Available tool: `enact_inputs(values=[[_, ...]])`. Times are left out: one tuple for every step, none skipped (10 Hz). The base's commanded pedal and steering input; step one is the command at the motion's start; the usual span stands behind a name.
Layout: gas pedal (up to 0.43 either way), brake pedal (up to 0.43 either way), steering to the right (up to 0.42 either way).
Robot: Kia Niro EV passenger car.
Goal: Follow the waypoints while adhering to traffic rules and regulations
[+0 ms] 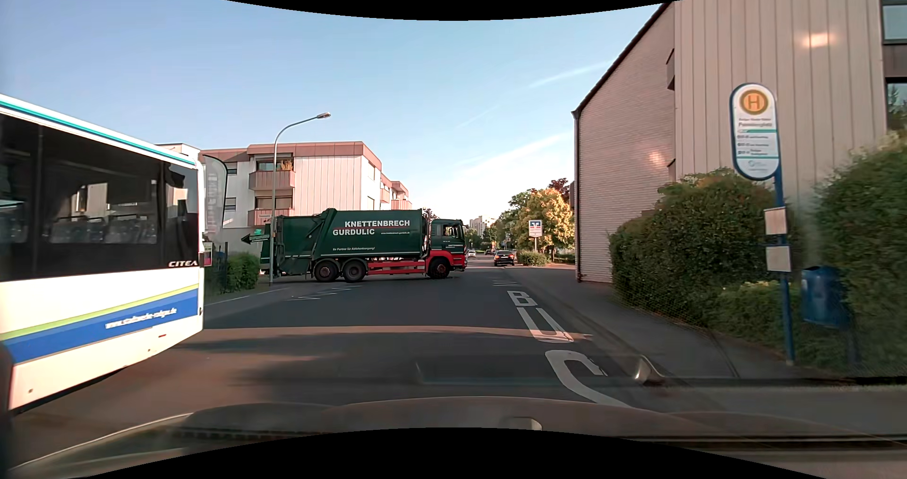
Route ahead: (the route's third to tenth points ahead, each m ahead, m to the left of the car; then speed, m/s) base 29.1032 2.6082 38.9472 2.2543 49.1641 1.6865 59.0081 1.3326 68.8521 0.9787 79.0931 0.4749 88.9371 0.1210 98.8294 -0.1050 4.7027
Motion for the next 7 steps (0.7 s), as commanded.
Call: enact_inputs(values=[[0.0, 0.195, 0.008], [0.0, 0.195, 0.008], [0.0, 0.195, 0.008], [0.0, 0.195, 0.008], [0.0, 0.195, 0.008], [0.0, 0.195, 0.007], [0.0, 0.195, 0.006]])
